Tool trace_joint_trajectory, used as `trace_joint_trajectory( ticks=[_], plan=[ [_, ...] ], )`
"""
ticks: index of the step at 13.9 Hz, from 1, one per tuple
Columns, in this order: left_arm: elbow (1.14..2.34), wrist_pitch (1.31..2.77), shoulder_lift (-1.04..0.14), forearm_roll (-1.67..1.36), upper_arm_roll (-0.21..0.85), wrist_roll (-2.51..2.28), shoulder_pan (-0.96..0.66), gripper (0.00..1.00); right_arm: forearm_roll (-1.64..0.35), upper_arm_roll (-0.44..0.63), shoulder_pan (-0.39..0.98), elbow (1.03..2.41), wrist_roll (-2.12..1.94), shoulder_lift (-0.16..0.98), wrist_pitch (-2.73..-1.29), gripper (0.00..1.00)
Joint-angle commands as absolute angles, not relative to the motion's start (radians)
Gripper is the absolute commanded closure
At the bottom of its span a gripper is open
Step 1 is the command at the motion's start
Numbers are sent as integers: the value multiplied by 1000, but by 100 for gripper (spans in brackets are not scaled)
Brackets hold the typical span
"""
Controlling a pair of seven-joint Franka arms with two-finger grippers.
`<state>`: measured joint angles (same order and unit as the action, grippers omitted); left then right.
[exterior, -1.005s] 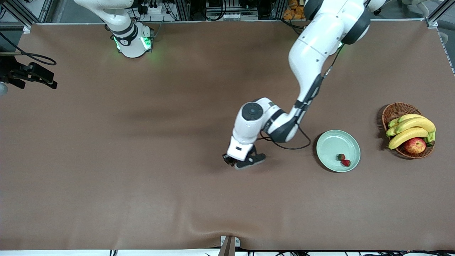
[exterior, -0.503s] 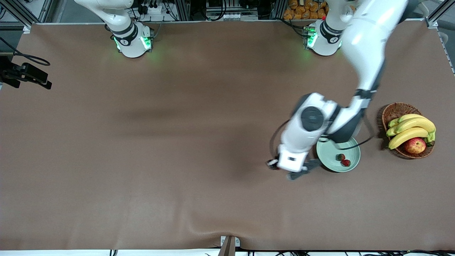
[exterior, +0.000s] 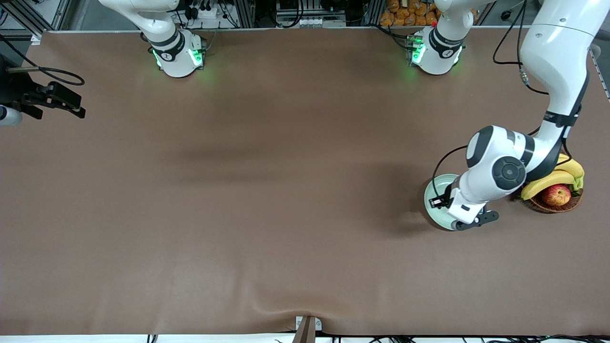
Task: Collect all strawberries into plate
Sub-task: 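Lower the strawberry onto the plate and open the left gripper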
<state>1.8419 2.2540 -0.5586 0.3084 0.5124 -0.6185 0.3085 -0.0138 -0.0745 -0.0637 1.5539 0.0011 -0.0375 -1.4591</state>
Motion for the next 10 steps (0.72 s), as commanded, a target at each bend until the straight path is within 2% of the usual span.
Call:
trace_joint_trajectory(
  ticks=[1, 2, 6, 10],
  plan=[
    [1873, 2266, -543, 328, 523, -627, 310, 38, -25, -71, -64, 1542, 15, -48, -1443, 0],
    [1870, 2266, -543, 330, 523, -627, 322, 0, -25, -68, -67, 1542, 32, -48, -1445, 0],
    [1864, 2253, -464, 333, 529, -543, 353, 0, -28, -66, -71, 1540, 41, -48, -1445, 0],
    [1824, 2125, -306, 319, 534, -509, 351, 0, -25, -64, -71, 1540, 41, -48, -1442, 0]
  ],
)
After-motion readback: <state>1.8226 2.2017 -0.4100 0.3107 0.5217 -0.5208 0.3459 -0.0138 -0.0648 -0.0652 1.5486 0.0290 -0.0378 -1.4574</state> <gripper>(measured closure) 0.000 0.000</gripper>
